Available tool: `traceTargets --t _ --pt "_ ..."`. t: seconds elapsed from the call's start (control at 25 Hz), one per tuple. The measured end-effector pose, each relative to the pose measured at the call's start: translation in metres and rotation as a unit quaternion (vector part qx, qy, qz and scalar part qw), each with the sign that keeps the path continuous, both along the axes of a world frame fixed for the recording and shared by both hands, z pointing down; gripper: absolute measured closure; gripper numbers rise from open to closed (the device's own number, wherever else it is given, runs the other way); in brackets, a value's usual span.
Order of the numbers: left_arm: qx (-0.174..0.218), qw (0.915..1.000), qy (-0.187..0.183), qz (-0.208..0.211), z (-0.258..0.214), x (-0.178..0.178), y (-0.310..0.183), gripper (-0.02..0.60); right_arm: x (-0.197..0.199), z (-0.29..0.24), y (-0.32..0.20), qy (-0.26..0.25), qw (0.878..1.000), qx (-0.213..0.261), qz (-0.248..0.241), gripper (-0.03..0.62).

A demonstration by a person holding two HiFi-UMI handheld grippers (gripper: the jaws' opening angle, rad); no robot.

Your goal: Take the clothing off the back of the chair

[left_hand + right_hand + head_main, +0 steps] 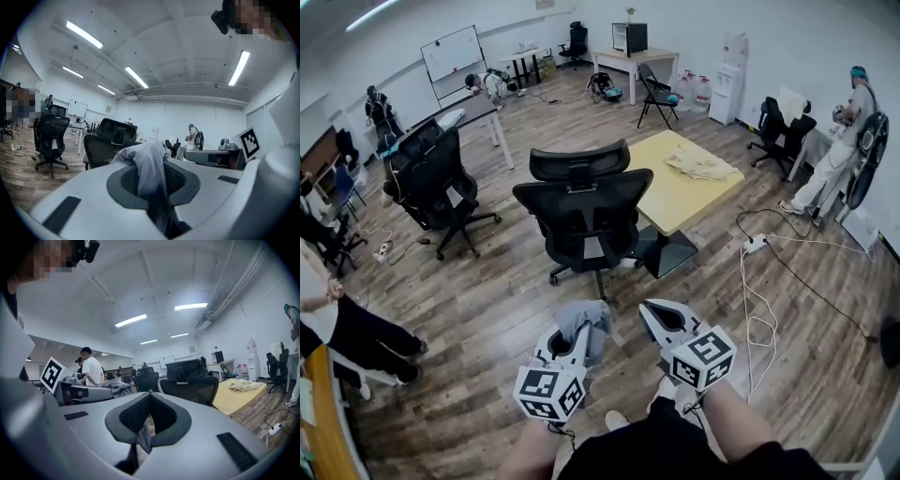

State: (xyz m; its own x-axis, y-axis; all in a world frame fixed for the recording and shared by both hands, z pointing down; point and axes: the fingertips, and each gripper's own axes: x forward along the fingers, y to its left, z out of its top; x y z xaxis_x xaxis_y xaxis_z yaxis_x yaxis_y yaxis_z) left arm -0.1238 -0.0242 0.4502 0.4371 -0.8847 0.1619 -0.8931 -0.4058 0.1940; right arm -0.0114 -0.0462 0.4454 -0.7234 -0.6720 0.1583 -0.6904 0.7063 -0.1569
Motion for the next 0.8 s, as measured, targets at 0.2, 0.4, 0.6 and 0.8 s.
traceTargets --t 0.2,0.4,0.6,0.8 --pt "-0.001 1.0000 0.000 0.002 0.001 0.005 0.002 0.515 0.005 0.003 0.003 0.001 1.000 -0.001 0.001 0.582" --pt "-0.002 1.0000 -0.001 0.003 -0.001 0.006 0.005 0.515 0.008 0.002 0.005 0.001 1.000 -0.002 0.000 0.582" --pt "-0.003 1.0000 -0.003 0.002 -0.001 0.006 0.007 0.515 0.008 -0.001 0.007 0.000 1.000 -0.002 0.003 0.582" --pt "-0.003 1.0000 -0.004 0.002 0.001 0.005 0.011 0.515 0.007 0.002 0.011 0.000 1.000 -0.001 -0.001 0.582"
